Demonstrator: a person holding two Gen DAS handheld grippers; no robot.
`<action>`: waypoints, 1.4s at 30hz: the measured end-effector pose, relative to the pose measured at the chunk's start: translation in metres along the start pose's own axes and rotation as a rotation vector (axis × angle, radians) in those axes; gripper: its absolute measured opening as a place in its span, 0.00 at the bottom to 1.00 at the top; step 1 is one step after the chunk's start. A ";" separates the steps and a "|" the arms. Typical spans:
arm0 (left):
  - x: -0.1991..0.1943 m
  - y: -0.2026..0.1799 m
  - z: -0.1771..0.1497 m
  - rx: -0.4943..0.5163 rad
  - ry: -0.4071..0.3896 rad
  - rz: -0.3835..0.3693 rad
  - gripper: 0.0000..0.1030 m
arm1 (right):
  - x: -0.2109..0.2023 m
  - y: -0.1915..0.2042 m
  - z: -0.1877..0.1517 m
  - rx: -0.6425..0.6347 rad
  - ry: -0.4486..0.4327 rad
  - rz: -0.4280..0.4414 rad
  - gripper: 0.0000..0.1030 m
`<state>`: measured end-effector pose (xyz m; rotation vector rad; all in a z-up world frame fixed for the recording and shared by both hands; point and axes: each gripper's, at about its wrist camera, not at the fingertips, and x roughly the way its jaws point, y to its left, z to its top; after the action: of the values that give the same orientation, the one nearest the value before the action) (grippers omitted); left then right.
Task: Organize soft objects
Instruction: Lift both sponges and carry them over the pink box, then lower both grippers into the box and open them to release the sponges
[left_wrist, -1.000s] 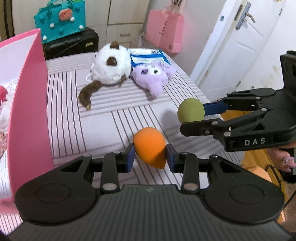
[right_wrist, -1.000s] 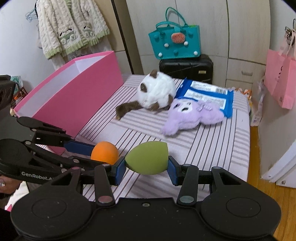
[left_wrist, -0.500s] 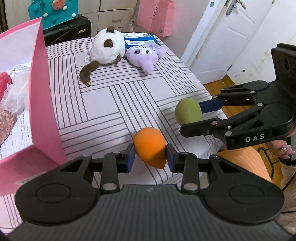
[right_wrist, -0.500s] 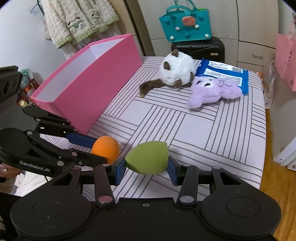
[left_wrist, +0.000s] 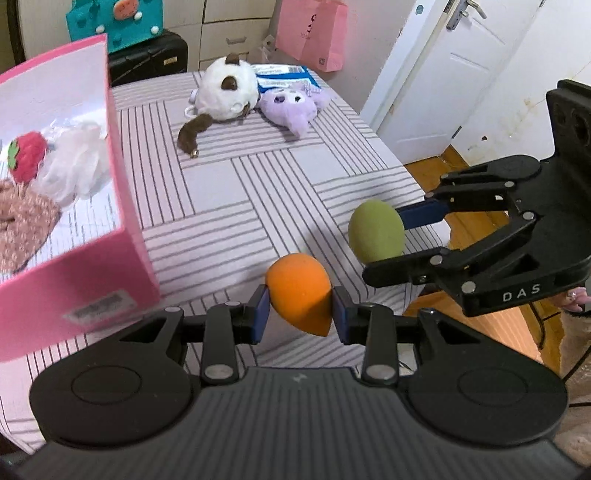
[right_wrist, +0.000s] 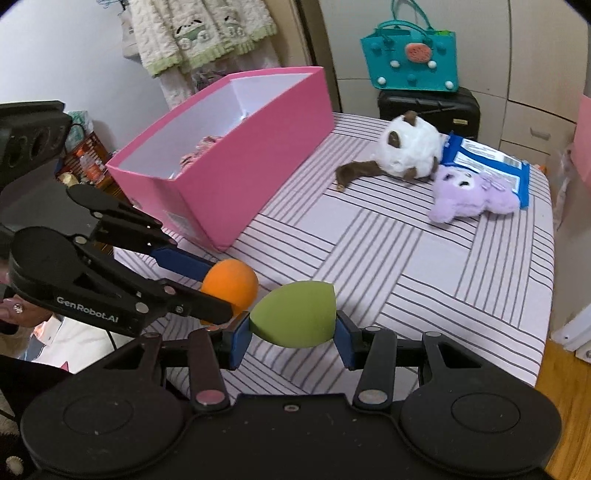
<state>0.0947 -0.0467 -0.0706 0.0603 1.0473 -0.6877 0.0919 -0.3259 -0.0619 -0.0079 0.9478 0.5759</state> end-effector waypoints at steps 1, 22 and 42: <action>-0.002 0.001 -0.002 -0.002 0.002 0.000 0.34 | 0.000 0.002 0.000 -0.003 0.002 0.003 0.51; -0.117 0.041 -0.029 -0.070 -0.201 0.080 0.34 | -0.003 0.043 0.026 -0.019 0.042 0.229 0.51; -0.103 0.164 0.029 -0.233 -0.307 0.132 0.34 | 0.027 0.039 0.121 -0.123 -0.221 0.277 0.52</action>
<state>0.1749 0.1233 -0.0165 -0.1725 0.8126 -0.4346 0.1780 -0.2498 -0.0015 0.0769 0.7016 0.8718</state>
